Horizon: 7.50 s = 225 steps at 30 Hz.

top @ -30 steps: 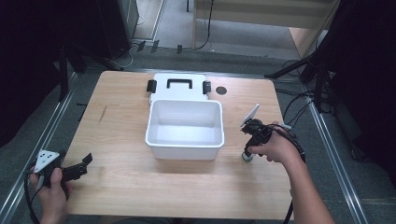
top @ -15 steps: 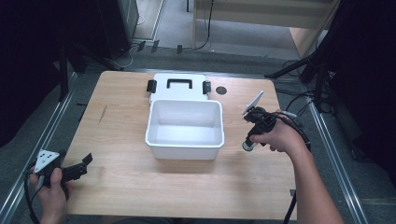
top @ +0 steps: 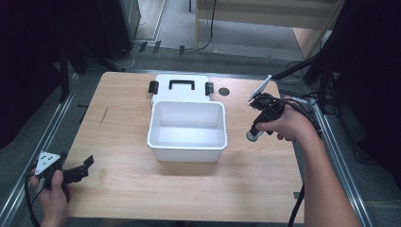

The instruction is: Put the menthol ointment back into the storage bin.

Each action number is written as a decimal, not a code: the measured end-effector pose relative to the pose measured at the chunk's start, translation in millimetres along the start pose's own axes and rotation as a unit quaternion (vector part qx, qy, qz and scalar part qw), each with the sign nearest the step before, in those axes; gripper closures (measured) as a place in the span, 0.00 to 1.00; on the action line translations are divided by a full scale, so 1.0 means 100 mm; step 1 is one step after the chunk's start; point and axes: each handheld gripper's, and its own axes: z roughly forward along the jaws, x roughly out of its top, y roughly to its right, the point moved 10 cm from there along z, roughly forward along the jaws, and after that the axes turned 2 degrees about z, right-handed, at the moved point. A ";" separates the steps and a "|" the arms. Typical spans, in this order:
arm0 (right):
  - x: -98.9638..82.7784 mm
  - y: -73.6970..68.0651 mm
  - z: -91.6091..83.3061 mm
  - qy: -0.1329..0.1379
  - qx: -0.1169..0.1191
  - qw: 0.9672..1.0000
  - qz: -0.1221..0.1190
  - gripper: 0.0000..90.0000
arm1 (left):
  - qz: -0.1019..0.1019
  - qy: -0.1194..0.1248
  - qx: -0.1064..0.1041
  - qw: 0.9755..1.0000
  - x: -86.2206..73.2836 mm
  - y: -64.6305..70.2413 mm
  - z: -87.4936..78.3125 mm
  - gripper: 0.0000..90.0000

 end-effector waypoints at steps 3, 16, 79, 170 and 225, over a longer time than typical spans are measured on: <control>0.08 -0.05 -0.09 0.006 0.004 1.000 -0.005 0.58 | -0.001 0.001 0.000 1.000 0.00 0.00 0.00 0.00; 0.42 -0.27 -0.35 0.006 -0.002 0.999 -0.035 0.58 | 0.001 0.000 -0.001 1.000 0.00 0.00 0.00 0.00; 0.89 -0.98 0.57 0.009 -0.010 0.954 -0.298 0.58 | -0.001 -0.001 -0.003 1.000 0.00 0.00 0.00 0.00; 0.60 -0.78 -0.08 0.050 -0.028 0.972 -0.226 0.15 | -0.005 -0.002 -0.008 1.000 0.00 0.01 0.01 0.00; -0.64 -0.06 0.59 0.058 0.002 0.992 -0.112 0.15 | -0.001 -0.001 -0.006 1.000 0.00 0.01 0.01 0.00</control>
